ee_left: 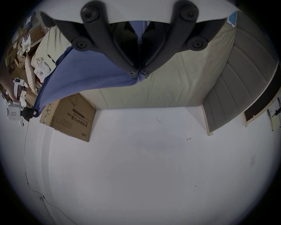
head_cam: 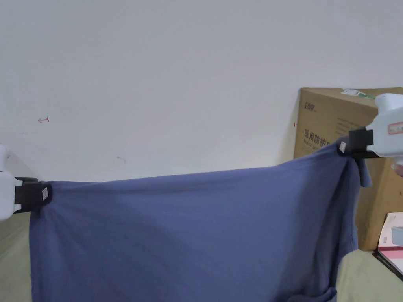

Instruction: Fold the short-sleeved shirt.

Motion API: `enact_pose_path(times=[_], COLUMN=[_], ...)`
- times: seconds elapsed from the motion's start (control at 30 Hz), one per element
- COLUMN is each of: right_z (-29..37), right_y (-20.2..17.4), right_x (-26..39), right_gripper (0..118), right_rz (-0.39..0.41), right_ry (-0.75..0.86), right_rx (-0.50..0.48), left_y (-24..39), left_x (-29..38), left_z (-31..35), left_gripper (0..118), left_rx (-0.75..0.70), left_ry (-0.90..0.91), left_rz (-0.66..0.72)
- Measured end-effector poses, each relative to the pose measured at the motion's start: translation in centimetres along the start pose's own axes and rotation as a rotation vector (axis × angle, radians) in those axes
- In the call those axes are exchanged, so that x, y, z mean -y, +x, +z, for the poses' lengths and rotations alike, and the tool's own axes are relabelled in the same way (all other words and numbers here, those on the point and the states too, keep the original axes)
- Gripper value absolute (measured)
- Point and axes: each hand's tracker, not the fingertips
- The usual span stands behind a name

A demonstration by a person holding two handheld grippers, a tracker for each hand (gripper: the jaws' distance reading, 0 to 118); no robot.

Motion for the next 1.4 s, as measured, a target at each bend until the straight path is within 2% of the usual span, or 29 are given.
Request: enact_pose_path(times=[0.1,0.23,0.37,0.53,0.73,0.9,1.0,1.13,1.2,1.27,1.4], right_z=[-1.9,-5.0,-8.8,-12.9,-16.1,-18.5,-20.4,-25.6,-27.0,-28.2,-25.0], right_y=[-1.3,-1.8,-2.5,-3.5,-5.5,-6.4,-6.3,-4.7,-3.6,-1.9,0.7], right_x=[-3.4,-7.6,-11.5,-15.9,-20.2,-20.2,-15.3,-2.3,5.4,12.9,25.8], right_gripper=[0,0,0,0,0,0,0,0,0,0,0], right_rz=[0.054,0.006,0.031,0.019,0.094,0.131,0.115,0.046,-0.025,-0.052,-0.034], right_ry=[0.04,0.067,0.105,0.173,0.254,0.271,0.237,0.034,-0.125,-0.27,-0.503], right_rx=[0.011,0.01,0.056,0.081,0.132,0.149,0.146,0.189,0.131,0.094,0.079], left_y=[-0.4,-1.0,-1.5,-2.1,-2.1,-2.8,-2.9,-3.0,-3.2,-3.3,-3.3], left_x=[-2.7,-6.3,-9.8,-13.7,-17.8,-18.1,-14.8,-5.9,-0.2,6.2,17.2], left_z=[-2.2,-5.6,-9.0,-12.7,-16.3,-20.4,-23.2,-27.4,-28.4,-28.1,-24.3], left_gripper=[1,1,1,1,1,1,1,1,1,1,0], left_rx=[-0.024,-0.067,-0.081,-0.116,-0.168,-0.204,-0.214,-0.174,-0.152,-0.125,-0.097], left_ry=[0.029,0.059,0.105,0.158,0.225,0.24,0.169,-0.02,-0.13,-0.242,-0.432], left_rz=[0.031,0.062,0.086,0.085,0.041,0.016,0.015,0.079,0.115,0.177,0.141])
